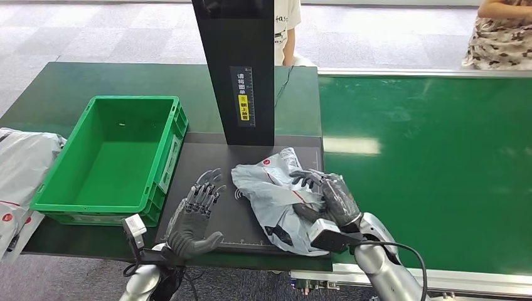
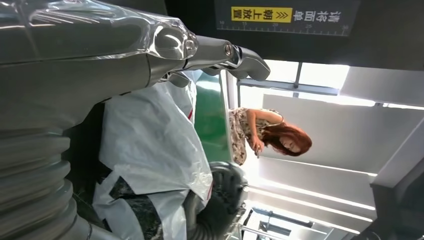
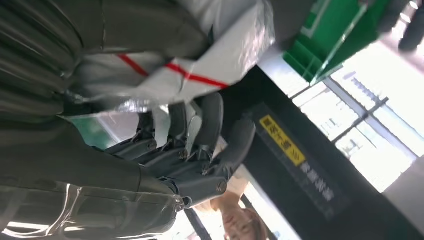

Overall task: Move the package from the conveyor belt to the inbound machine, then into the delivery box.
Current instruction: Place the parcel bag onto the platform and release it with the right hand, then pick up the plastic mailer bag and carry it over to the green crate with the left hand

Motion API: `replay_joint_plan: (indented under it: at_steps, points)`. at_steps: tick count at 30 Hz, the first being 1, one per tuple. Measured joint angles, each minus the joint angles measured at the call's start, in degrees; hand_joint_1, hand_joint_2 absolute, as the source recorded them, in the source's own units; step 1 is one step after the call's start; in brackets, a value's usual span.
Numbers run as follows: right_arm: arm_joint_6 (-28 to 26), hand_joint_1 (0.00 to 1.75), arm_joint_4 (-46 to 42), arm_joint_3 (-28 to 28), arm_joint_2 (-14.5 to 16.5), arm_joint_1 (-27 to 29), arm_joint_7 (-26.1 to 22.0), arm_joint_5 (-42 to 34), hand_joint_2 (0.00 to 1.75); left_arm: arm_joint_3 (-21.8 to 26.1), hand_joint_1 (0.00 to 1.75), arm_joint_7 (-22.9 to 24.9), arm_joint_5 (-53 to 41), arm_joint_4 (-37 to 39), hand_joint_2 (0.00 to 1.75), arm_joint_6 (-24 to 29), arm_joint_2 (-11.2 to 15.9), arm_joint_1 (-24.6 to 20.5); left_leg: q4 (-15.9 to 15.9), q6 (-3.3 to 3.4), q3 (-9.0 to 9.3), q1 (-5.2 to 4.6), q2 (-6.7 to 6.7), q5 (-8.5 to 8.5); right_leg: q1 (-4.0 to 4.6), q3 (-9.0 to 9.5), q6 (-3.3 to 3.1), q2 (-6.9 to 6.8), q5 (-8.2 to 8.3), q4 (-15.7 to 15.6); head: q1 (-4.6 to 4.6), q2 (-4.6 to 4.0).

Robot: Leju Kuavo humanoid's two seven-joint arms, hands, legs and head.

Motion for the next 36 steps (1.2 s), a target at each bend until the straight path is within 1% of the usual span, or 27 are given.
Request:
replay_joint_plan:
  at_steps: [5,9,12,16,18,21,24,27,29,31,33,36]
  points:
    - [0.51,0.0,-1.62,-3.33,0.49,2.14,-1.78,-5.46,1.75,-0.08,0.0,0.73,0.51,0.5,1.75,-0.12,0.04,-0.71,0.0,0.0,-0.01,0.0,-0.01,0.0,0.0,0.0,0.0,-0.01,0.0,-0.01,0.01,0.0]
    - [5.05,0.0,-4.33,-6.1,0.95,4.85,-3.05,-12.43,1.75,-0.25,0.0,0.37,0.91,1.24,1.75,-0.1,0.42,-1.08,0.0,0.0,-0.01,0.0,0.0,0.0,0.0,0.0,0.0,0.0,0.0,-0.01,-0.01,0.0]
    - [7.83,0.0,-6.86,-8.33,1.24,6.82,-3.43,-16.91,1.75,-0.36,0.0,0.19,-0.19,1.43,1.75,1.19,0.7,-1.14,0.0,0.0,0.0,0.0,0.0,-0.01,0.0,0.0,0.0,0.0,-0.01,-0.02,0.0,0.0]
    - [12.61,0.0,-10.21,-11.32,1.4,9.37,-2.81,-22.76,1.75,-0.73,0.0,0.17,-2.6,1.44,1.75,3.3,1.04,-1.13,0.0,0.0,-0.01,0.0,-0.01,-0.01,0.0,0.0,0.01,-0.01,-0.01,-0.03,0.0,0.0]
    - [14.85,0.0,-11.39,-12.7,1.45,10.7,-2.58,-24.75,1.75,-0.9,0.0,0.07,-3.76,1.64,1.75,4.29,1.31,-1.16,0.0,0.0,-0.01,0.0,-0.01,-0.01,0.0,0.0,0.01,-0.01,-0.01,-0.03,0.0,0.0]
    - [16.43,0.0,-12.41,-14.42,1.65,12.6,-2.55,-25.53,1.75,-0.94,0.0,-0.16,-6.38,3.37,1.75,7.06,1.78,-1.85,0.0,0.0,0.0,0.0,-0.01,-0.01,0.0,0.0,0.01,0.0,-0.01,-0.03,0.0,0.0]
    - [17.03,0.0,-13.24,-15.75,2.04,14.06,-2.61,-25.42,1.75,-1.05,0.0,0.62,-14.55,6.14,1.75,12.78,2.19,-3.76,0.0,0.0,0.01,0.0,-0.01,0.0,0.0,0.0,0.01,-0.01,-0.01,-0.02,-0.01,0.0]
    - [18.42,0.0,-14.08,-16.86,2.18,14.53,-2.16,-25.7,1.75,-2.25,0.0,4.89,-28.05,8.38,1.75,18.05,2.83,-6.7,0.0,0.0,0.01,0.0,-0.01,0.01,0.0,0.02,0.0,-0.01,0.01,0.0,-0.01,0.0]
    - [19.42,0.0,-14.34,-17.51,2.28,14.18,-1.49,-25.96,1.75,-3.64,0.0,9.04,-37.02,9.59,1.75,18.89,3.28,-8.84,0.0,-0.01,0.02,-0.01,0.0,0.02,0.0,0.03,0.0,0.0,0.03,0.01,0.01,0.0]
    - [19.95,0.0,-14.29,-17.96,2.41,13.52,-1.03,-26.17,1.75,-5.04,0.0,12.31,-43.78,10.61,1.75,18.68,3.68,-10.51,0.01,-0.01,0.02,-0.01,0.02,0.03,-0.01,0.04,0.0,0.01,0.04,0.01,0.01,0.0]
    - [20.07,0.0,-14.05,-18.17,2.55,12.94,-0.76,-26.34,1.75,-6.03,0.0,14.07,-48.27,11.29,1.75,18.67,3.97,-11.4,0.01,-0.01,0.03,-0.01,0.03,0.03,-0.01,0.04,0.0,0.02,0.04,0.01,0.01,0.0]
    - [20.03,0.0,-13.56,-18.26,2.74,12.64,-0.59,-26.46,1.75,-7.07,0.0,15.32,-53.33,11.84,1.75,19.14,4.39,-11.67,0.02,-0.01,0.02,-0.01,0.02,0.02,-0.01,0.03,0.01,0.01,0.03,0.0,0.01,0.0]
